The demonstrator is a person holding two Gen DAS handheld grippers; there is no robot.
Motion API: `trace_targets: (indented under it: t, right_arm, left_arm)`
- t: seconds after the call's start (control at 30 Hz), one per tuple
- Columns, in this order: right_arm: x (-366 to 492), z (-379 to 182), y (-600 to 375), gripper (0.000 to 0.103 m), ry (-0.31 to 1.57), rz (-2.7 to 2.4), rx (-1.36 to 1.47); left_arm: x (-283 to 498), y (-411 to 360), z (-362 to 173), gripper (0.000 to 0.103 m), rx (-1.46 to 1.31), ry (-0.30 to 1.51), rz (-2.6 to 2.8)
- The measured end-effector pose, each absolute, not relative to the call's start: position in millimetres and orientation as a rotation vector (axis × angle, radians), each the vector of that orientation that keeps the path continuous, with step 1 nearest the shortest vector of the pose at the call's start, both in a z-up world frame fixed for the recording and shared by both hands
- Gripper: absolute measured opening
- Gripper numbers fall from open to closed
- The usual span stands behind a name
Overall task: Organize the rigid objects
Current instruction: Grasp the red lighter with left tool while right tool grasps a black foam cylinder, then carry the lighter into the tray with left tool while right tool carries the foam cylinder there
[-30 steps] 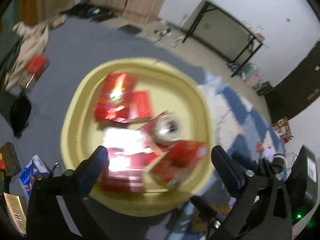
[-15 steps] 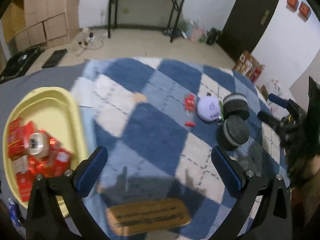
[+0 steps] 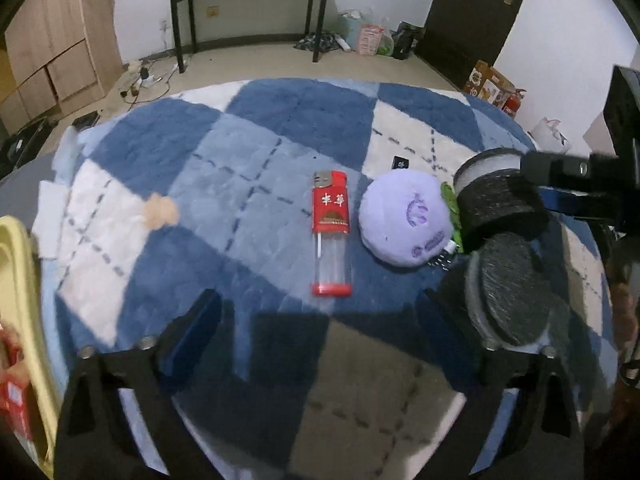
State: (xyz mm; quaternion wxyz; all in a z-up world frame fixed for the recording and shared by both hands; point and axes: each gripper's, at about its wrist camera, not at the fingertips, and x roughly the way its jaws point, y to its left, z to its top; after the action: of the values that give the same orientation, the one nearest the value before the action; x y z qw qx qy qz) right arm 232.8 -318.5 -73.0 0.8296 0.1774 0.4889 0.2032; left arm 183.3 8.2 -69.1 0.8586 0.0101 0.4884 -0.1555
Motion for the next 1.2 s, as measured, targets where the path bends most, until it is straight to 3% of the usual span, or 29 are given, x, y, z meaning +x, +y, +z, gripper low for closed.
trace_targets:
  t: [0.07,0.13,0.2,0.37,0.43,0.5,0.53,0.6,0.63,0.67,0.77,0.87,1.2]
  right_arm:
    - [246,-82,-319,0.1,1.061,0.429,0.42]
    - [254,-90,-316,0.087,1.071,0.437,0.44]
    - [260,-97,-313,0.08,1.085,0.44,0.448]
    - [269,-112,-307,0.085,1.131,0.446,0.493]
    - [271,-112,-305,0.085,1.144,0.443,0.49]
    - [270,-110,-307,0.085,1.148,0.442,0.502]
    - [270,-111,-308,0.085,1.15,0.447,0.51]
    - [267,-112,-307,0.082,1.155,0.464,0.519]
    - [266,-113,-307,0.072,1.15,0.478,0.524]
    - [265,-113,-308,0.069,1.148,0.498,0.54]
    - [263,-116,-306,0.069,1.151,0.515,0.551]
    - [263,-122,-305,0.078,1.18,0.51,0.566]
    - [252,-113,-300,0.071,1.109,0.544,0.469]
  left_arm:
    - [188,7,-76,0.083,0.016,1.027,-0.317]
    - [191,7,-79,0.081,0.005,0.996,-0.308]
    - [196,5,-80,0.078,0.006,0.969,-0.302]
    - [198,-6,-80,0.069,0.05,0.927,-0.272]
    - [197,-6,-78,0.056,0.033,0.904,-0.288]
    - [194,-5,-76,0.028,0.037,0.882,-0.289]
    - [193,-4,-75,0.025,0.031,0.871,-0.293]
    - [194,-6,-76,0.024,0.014,0.88,-0.306]
    - [196,-7,-77,0.024,0.016,0.889,-0.303]
    - [197,-9,-79,0.025,0.026,0.896,-0.298]
    - [204,-15,-81,0.028,0.046,0.901,-0.285]
    - [207,-16,-81,0.026,0.023,0.912,-0.279]
    - [179,4,-55,0.024,0.014,0.865,-0.254]
